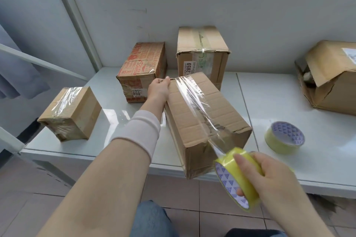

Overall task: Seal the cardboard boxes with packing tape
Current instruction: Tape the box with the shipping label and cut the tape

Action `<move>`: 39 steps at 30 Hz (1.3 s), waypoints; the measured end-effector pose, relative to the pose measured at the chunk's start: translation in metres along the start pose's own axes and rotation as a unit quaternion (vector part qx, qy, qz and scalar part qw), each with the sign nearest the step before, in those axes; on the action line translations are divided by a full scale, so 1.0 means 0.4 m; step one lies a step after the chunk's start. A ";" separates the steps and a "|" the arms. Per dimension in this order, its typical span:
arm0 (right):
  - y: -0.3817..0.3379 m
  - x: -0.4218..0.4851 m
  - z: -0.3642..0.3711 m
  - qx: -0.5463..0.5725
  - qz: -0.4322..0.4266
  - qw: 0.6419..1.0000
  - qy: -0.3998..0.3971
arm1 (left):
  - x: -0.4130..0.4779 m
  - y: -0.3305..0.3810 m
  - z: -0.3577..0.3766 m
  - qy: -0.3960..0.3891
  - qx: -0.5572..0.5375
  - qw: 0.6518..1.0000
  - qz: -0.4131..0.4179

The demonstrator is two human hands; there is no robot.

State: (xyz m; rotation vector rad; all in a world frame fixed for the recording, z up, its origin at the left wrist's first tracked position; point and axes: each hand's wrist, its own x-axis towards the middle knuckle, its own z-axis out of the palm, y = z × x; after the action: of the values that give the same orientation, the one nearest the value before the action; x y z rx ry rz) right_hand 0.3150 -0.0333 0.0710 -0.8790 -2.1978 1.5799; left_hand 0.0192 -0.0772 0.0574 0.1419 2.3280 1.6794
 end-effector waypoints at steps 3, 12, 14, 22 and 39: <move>0.046 0.014 0.033 0.008 0.015 1.000 0.023 | -0.002 0.001 0.001 -0.001 0.008 1.000 0.002; 0.058 0.033 0.080 0.048 -0.004 0.999 0.020 | -0.271 0.055 -0.012 -0.178 0.342 0.858 0.339; 0.060 0.045 0.086 0.089 -0.009 0.995 -0.035 | -0.310 0.037 0.000 -0.263 0.424 0.802 0.327; 0.108 0.009 0.100 0.105 -0.064 0.990 -0.071 | -0.251 0.002 -0.007 -0.245 0.513 0.732 0.375; 0.223 -0.012 0.163 0.034 0.008 0.994 -0.101 | -0.221 0.004 -0.025 -0.235 0.490 0.733 0.408</move>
State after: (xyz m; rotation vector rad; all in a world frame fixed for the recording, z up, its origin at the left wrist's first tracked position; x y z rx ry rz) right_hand 0.3095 -0.0665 -0.0345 -0.7483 -2.2596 1.8129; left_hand 0.1012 -0.1065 0.0756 1.7468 2.5386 0.2296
